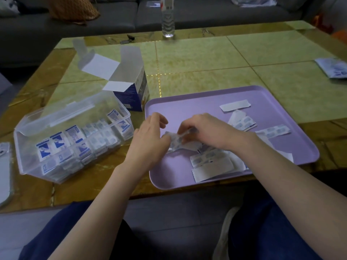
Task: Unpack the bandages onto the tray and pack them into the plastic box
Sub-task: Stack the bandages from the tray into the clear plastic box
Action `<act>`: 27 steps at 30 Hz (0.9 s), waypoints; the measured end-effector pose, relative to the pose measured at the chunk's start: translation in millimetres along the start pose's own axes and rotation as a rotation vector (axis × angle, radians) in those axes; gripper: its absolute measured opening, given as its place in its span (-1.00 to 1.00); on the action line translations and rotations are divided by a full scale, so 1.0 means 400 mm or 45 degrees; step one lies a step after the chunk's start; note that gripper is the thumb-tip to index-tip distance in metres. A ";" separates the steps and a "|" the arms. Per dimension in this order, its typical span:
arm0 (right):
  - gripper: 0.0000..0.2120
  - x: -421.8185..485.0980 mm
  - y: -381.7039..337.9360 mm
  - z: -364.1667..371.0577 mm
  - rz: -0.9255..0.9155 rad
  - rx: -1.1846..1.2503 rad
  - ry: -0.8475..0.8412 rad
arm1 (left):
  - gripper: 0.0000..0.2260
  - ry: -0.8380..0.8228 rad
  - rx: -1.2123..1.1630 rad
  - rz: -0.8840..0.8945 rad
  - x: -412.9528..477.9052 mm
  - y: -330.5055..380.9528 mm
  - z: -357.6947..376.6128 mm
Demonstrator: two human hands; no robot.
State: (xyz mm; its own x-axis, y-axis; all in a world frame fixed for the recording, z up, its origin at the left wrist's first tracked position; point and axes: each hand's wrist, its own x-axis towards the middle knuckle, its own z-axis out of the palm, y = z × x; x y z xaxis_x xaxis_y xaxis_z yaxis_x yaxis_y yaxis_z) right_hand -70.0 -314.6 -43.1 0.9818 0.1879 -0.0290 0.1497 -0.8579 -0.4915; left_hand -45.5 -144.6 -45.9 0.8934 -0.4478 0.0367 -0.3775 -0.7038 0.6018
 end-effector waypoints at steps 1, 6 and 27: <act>-0.82 0.000 -0.002 0.003 -0.013 -0.030 -0.020 | -0.78 -0.013 0.007 0.000 -0.001 0.001 0.000; -0.56 0.012 -0.015 0.034 -0.077 -0.197 -0.107 | -0.65 -0.142 0.400 0.062 -0.005 -0.018 0.025; -0.80 0.010 -0.026 0.041 -0.027 -0.242 0.291 | -0.93 0.099 0.311 0.139 0.014 -0.023 0.042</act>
State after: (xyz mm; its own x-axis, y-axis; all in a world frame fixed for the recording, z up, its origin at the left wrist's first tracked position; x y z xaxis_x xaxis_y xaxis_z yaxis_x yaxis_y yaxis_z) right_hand -69.6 -296.9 -52.5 0.9760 0.1127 0.1865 0.1684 -0.9332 -0.3175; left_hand -40.9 -149.8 -64.8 0.8566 -0.4913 0.1576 -0.5118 -0.7701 0.3809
